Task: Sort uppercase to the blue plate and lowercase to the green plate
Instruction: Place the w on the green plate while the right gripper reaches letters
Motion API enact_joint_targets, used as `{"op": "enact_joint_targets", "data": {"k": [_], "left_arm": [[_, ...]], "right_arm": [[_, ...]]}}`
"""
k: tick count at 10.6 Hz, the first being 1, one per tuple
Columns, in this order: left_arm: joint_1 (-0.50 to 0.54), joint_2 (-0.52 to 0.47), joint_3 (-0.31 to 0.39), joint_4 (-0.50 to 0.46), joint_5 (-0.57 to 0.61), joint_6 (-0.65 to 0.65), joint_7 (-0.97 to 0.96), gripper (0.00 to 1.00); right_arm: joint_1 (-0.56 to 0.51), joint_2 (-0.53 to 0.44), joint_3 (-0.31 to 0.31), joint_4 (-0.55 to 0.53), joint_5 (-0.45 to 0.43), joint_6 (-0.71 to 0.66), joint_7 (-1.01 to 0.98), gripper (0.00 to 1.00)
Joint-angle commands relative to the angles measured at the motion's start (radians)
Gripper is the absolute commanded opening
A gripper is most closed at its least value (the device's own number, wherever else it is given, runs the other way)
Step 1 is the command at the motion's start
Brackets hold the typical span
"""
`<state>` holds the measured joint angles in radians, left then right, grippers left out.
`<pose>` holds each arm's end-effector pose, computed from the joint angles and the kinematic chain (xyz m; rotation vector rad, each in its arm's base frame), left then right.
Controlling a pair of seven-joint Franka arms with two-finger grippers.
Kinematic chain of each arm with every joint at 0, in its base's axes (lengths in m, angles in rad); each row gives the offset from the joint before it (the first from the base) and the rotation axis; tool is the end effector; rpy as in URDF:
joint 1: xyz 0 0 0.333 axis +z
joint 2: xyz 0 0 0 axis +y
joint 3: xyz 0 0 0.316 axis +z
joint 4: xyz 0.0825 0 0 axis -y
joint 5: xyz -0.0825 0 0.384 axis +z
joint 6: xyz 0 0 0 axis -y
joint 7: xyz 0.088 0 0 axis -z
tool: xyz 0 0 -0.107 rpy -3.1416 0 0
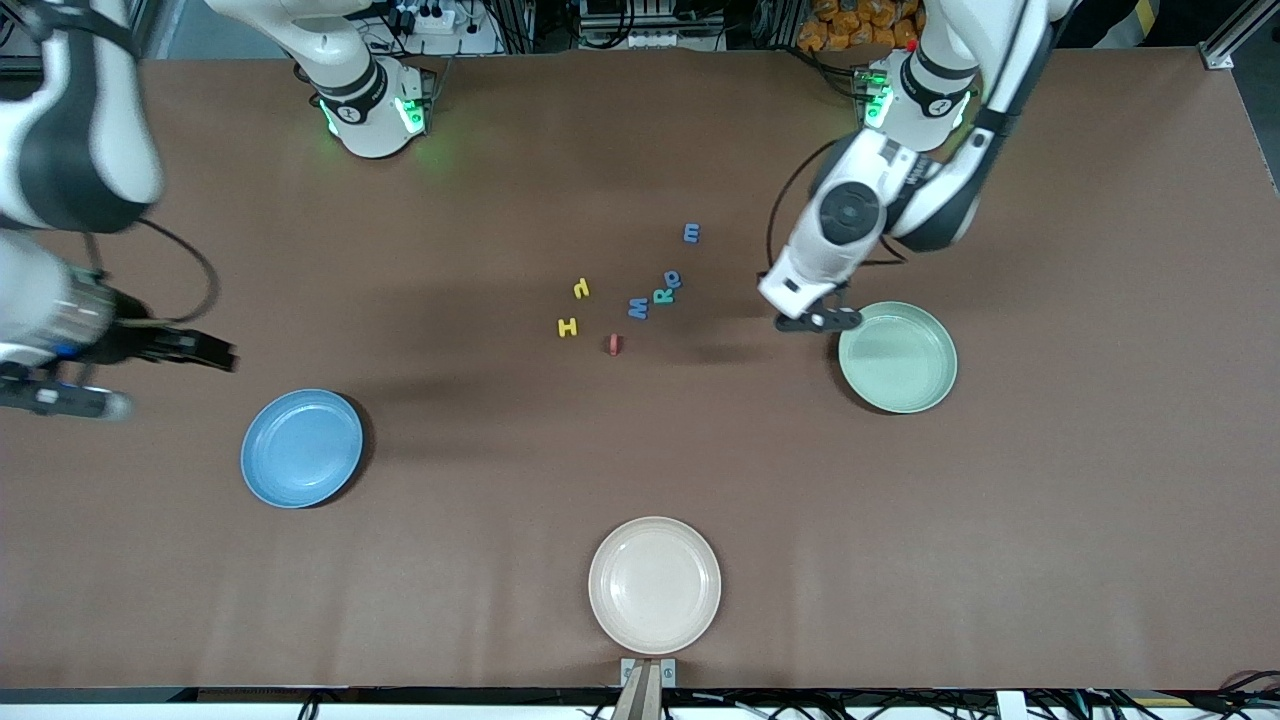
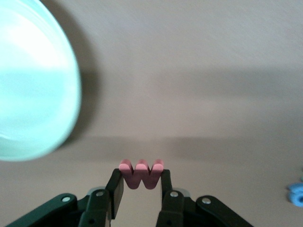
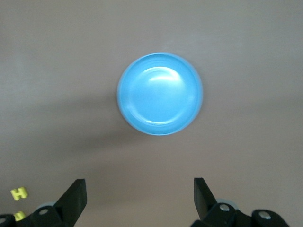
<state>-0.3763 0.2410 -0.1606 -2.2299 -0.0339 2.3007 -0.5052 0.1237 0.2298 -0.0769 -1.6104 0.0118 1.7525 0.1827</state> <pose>0.4527 -0.2711 0.2519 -3.0998 0.0087 0.2736 0.6217 0.0341 0.4853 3.1154 -0.2142 -0.1340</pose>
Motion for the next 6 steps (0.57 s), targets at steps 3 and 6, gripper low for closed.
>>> {"op": "enact_joint_targets", "data": {"k": [3,6], "left_arm": [[0.031,-0.011,0.130,-0.017,0.052,-0.027,0.247,0.24],[0.053,0.037,0.145,-0.023,0.089,0.029,0.274,0.25]], "right_arm": [[0.207,0.039,-0.007,-0.035,0.057,0.050,0.187,1.00],[0.362,0.074,-0.007,-0.098,0.070,0.188,0.377,1.00]]}}
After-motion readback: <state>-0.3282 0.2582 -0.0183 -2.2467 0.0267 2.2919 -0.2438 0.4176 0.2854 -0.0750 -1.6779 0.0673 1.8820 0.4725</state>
